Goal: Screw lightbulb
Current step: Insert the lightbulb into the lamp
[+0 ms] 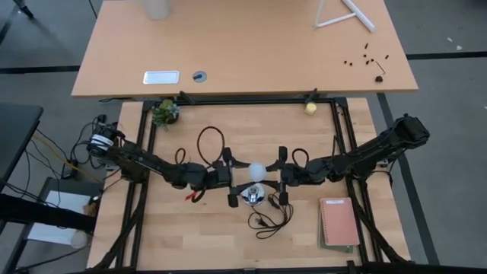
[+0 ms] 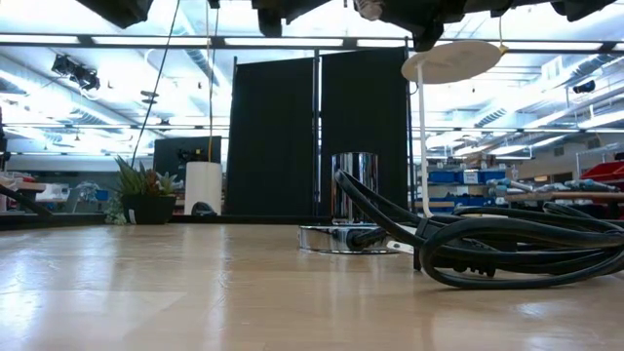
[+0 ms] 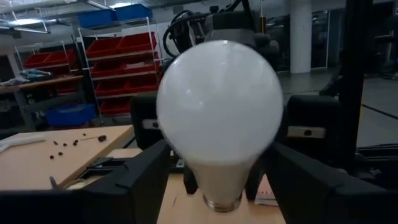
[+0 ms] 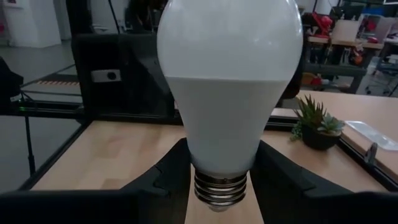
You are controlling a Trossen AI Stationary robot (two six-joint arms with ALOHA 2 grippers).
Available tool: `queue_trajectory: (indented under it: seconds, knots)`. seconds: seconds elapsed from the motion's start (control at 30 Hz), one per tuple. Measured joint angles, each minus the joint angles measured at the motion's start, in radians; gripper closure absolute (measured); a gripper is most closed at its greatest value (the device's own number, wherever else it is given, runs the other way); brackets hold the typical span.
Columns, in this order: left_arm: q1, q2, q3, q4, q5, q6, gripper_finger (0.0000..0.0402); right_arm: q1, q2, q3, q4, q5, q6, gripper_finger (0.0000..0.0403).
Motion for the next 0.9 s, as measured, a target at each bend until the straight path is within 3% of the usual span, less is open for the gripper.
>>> queue_trajectory:
  seconds: [0.27,0.7,0.9]
  knots:
    - [0.003,0.064,0.074,-0.006,0.001,0.032,0.0121,-0.004,0.0,0.0,0.008,-0.019,-0.009,0.0249]
    - [0.005,0.072,0.095,-0.059,-0.028,0.018,0.0188,0.004,0.0,0.002,-0.038,0.001,0.013,0.0248]
    - [0.004,0.07,0.095,-0.138,-0.039,-0.038,0.0192,0.004,-0.002,0.0,-0.173,0.047,0.032,0.0211]
